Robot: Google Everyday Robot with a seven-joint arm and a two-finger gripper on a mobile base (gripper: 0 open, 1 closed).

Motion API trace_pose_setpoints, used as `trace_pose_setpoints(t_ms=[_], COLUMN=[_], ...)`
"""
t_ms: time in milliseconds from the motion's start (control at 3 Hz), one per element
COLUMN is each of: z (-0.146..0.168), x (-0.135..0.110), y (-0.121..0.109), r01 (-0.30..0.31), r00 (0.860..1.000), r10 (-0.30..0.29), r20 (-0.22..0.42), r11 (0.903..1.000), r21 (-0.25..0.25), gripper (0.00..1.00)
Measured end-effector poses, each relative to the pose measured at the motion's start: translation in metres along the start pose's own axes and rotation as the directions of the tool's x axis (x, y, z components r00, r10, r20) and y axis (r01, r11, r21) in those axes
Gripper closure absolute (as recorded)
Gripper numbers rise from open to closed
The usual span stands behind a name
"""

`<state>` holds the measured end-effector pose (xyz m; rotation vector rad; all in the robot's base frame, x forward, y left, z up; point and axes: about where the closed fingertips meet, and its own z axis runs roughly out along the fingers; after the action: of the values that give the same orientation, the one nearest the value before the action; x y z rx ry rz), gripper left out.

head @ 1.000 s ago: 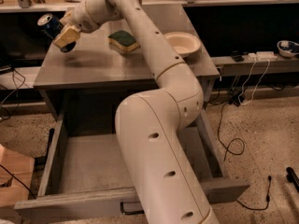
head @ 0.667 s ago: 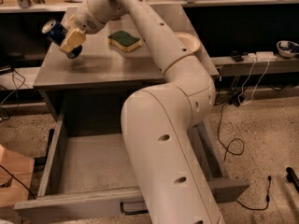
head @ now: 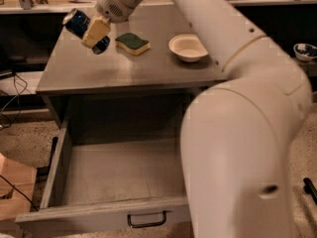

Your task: Place pepsi can into top drawer

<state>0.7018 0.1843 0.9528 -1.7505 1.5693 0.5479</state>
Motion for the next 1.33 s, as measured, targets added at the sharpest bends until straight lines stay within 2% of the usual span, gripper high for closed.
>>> trace_pose_setpoints(t_ms=[333, 667, 1000, 1333], z=[-0.051, -0.041, -0.043, -0.059], x=[-0.006, 0.006, 0.009, 0.022], y=[0.034, 0.06, 0.063, 0.091], r01=[-0.056, -0.074, -0.08, -0.123], r00=[0.997, 0.992, 0.99, 0.979], r10=[0.059, 0.077, 0.081, 0.119], r20=[-0.051, -0.099, -0.117, -0.166], r11=[0.9961, 0.9967, 0.9967, 0.9924], r21=[0.069, 0.031, 0.014, -0.013], gripper=[1.0, 1.0, 1.0, 1.0])
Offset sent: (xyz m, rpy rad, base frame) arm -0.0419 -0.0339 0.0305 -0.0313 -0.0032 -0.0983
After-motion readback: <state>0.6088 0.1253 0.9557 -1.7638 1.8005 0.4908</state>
